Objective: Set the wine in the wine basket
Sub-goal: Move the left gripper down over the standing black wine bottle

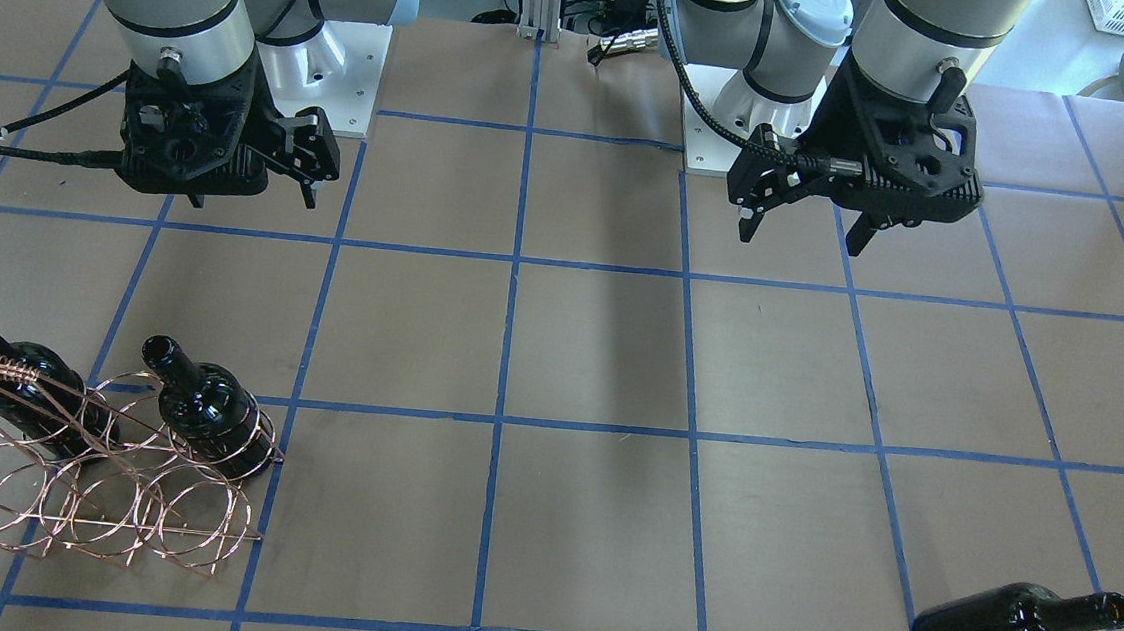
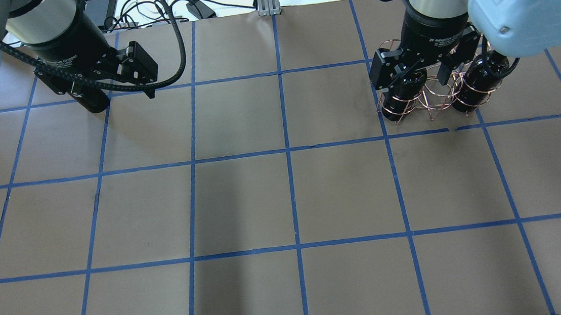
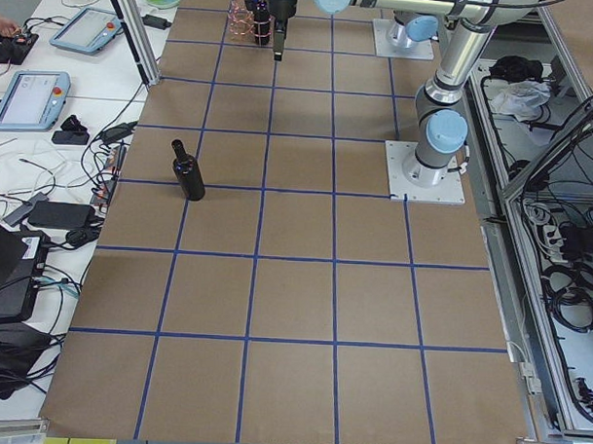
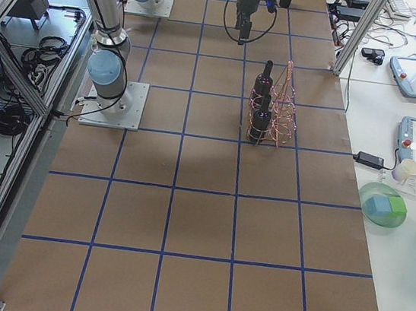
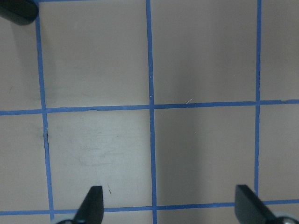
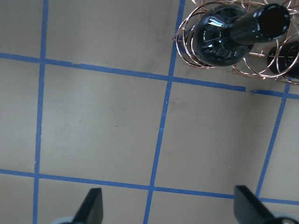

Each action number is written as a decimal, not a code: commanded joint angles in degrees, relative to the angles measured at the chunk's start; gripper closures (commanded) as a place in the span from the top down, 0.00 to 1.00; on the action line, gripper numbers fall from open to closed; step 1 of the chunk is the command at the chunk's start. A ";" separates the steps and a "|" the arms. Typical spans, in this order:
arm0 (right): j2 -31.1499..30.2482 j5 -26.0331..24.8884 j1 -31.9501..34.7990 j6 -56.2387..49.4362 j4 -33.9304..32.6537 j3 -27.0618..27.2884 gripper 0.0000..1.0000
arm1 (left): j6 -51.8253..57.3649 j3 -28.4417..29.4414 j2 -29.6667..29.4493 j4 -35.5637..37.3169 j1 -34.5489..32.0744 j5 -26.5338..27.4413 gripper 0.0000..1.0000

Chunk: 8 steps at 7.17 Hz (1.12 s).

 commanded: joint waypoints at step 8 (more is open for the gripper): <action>-0.29 3.23 0.25 0.87 0.90 0.00 1.00 | 4.00 -2.74 -0.22 7.28 8.19 3.02 1.00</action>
